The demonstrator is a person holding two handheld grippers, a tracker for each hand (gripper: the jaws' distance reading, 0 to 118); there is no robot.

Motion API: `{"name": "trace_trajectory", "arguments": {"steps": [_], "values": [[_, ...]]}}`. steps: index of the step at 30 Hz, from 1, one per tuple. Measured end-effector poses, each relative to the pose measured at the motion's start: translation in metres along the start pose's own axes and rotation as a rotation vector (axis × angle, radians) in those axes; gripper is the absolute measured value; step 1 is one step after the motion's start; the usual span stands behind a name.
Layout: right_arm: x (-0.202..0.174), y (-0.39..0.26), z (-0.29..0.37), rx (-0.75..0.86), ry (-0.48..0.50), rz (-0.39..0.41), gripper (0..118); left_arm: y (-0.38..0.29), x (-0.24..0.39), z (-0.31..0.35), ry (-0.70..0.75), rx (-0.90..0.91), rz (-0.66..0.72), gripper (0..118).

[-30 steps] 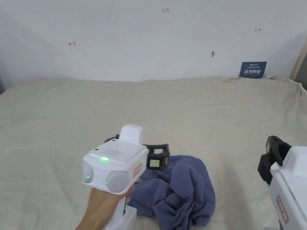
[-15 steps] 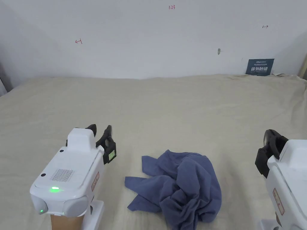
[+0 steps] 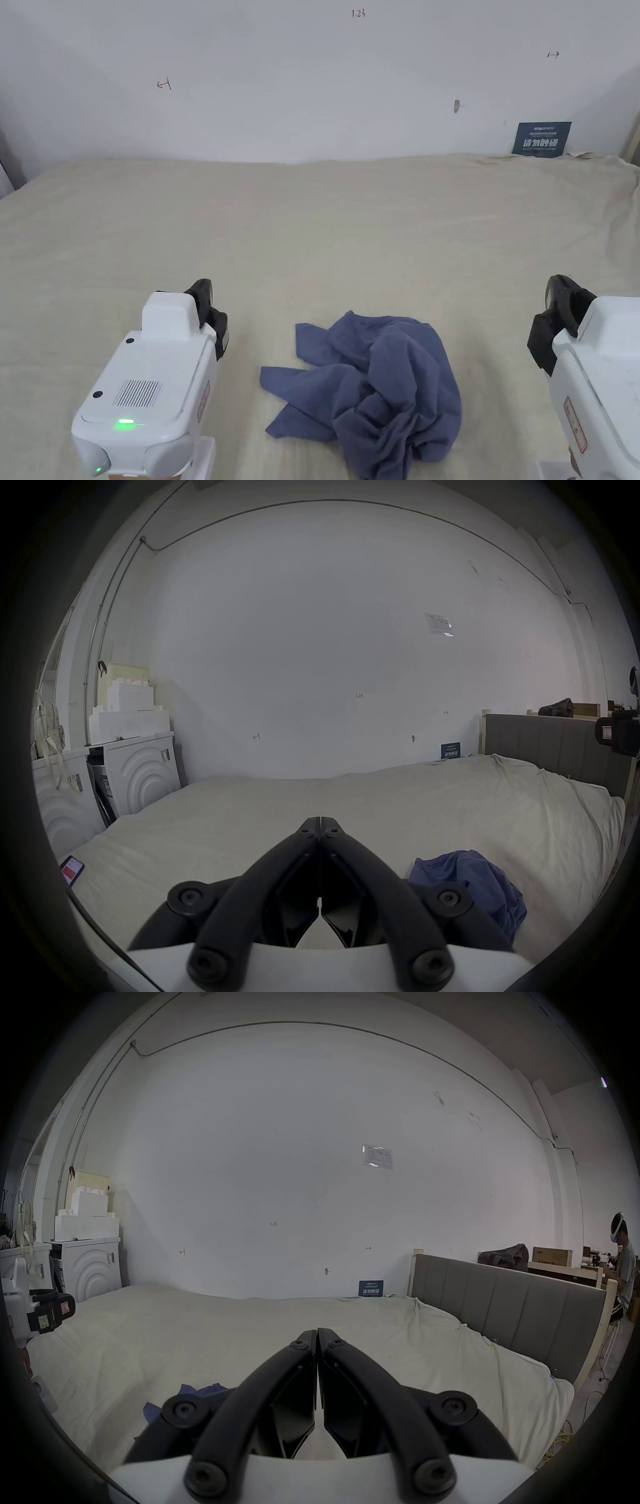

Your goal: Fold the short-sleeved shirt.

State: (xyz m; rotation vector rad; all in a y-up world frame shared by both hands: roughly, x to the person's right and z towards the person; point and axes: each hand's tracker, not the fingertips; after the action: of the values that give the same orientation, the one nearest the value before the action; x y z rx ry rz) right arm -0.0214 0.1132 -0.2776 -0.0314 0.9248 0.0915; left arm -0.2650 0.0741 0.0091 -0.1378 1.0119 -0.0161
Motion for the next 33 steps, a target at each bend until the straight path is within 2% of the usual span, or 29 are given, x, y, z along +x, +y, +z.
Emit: {"name": "trace_trajectory", "arguments": {"steps": [4, 9, 14, 25, 26, 27, 28, 29, 31, 33], "values": [[0.000, 0.001, 0.000, 0.003, 0.001, 0.005, 0, 0.002, -0.002, -0.003, -0.017, -0.018, 0.008, 0], [0.000, 0.002, -0.002, 0.002, 0.002, 0.004, 0, 0.010, -0.003, -0.025, -0.099, -0.135, 0.062, 0], [0.002, -0.001, -0.008, -0.007, 0.000, 0.005, 0, 0.014, 0.004, -0.061, -0.151, -0.319, 0.103, 0], [0.006, -0.022, -0.030, -0.072, -0.008, 0.008, 0, -0.056, 0.016, -0.161, -0.253, -0.799, 0.109, 0], [0.006, -0.024, -0.032, -0.080, -0.008, 0.009, 0, -0.064, 0.017, -0.167, -0.258, -0.822, 0.105, 5], [0.007, -0.026, -0.034, -0.087, -0.008, 0.009, 0, -0.066, 0.021, -0.166, -0.265, -0.847, 0.095, 15], [0.007, -0.028, -0.036, -0.093, -0.009, 0.009, 0, -0.070, 0.022, -0.169, -0.254, -0.848, 0.087, 28], [0.008, -0.031, -0.037, -0.099, -0.010, 0.008, 0, -0.075, 0.023, -0.173, -0.260, -0.873, 0.074, 46], [0.009, -0.035, -0.040, -0.112, -0.014, 0.008, 0, -0.085, 0.021, -0.179, -0.243, -0.890, 0.076, 60], [0.009, -0.039, -0.043, -0.125, -0.016, 0.007, 0, -0.090, 0.020, -0.183, -0.235, -0.904, 0.087, 87]]}}
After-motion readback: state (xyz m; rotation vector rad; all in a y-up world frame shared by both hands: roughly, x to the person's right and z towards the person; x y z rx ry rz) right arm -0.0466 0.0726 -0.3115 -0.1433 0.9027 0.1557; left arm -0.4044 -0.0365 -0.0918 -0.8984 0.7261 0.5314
